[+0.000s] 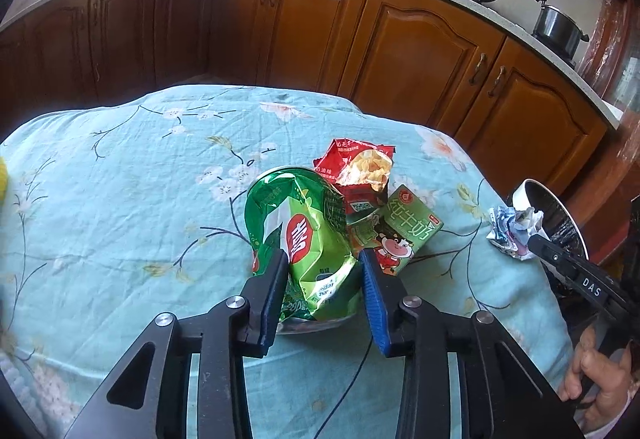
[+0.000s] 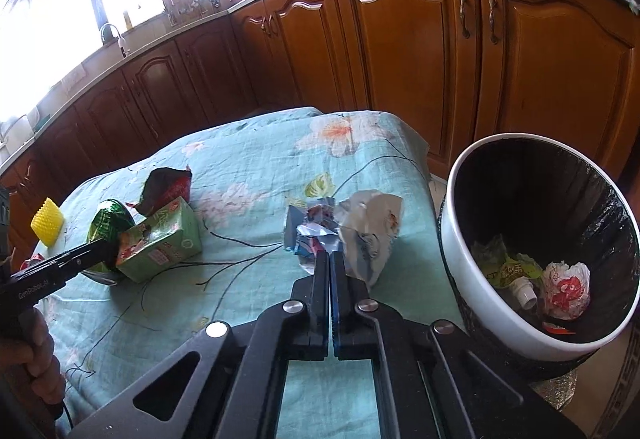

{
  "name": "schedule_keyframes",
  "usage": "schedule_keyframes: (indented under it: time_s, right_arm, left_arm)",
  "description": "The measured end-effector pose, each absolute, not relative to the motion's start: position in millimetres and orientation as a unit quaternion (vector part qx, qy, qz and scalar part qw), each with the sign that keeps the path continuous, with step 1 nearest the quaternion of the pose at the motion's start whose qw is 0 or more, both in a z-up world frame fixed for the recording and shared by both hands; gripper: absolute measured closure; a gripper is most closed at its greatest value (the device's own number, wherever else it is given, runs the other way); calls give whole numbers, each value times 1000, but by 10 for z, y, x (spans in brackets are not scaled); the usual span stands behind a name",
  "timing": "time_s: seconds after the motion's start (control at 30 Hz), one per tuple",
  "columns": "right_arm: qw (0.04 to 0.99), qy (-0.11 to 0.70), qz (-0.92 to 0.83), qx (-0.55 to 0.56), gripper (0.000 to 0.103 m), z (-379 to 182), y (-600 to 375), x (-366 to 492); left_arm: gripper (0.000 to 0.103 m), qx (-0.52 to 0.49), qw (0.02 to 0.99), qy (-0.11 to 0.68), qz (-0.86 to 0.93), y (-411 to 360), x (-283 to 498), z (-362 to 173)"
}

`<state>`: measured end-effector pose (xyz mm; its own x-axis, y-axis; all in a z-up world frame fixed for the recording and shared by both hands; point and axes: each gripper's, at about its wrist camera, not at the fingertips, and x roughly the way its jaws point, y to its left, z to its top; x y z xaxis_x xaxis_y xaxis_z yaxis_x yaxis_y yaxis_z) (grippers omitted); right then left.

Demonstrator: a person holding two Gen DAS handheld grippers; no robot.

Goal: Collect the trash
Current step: 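Grasp the green can with the left tool while the right tool grasps the foil wrapper, then carry the can and wrapper over the trash bin and open both tools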

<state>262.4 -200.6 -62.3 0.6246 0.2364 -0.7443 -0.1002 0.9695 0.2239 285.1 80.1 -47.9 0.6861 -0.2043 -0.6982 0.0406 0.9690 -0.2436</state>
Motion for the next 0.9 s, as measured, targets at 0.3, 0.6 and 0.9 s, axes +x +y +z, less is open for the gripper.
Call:
schedule_keyframes:
  time_s: [0.3, 0.6, 0.9]
  right_arm:
    - [900, 405, 138, 86, 103, -399, -1769, 2452]
    - [913, 393, 86, 72, 45, -427, -1994, 2627]
    - [894, 437, 71, 73, 87, -751, -2116, 2803]
  left_arm:
    - [69, -118, 914, 384, -66, 987, 2630, -383]
    - [70, -132, 918, 357, -108, 920, 2347, -132]
    - [70, -118, 912, 363, -151, 591, 2242, -62]
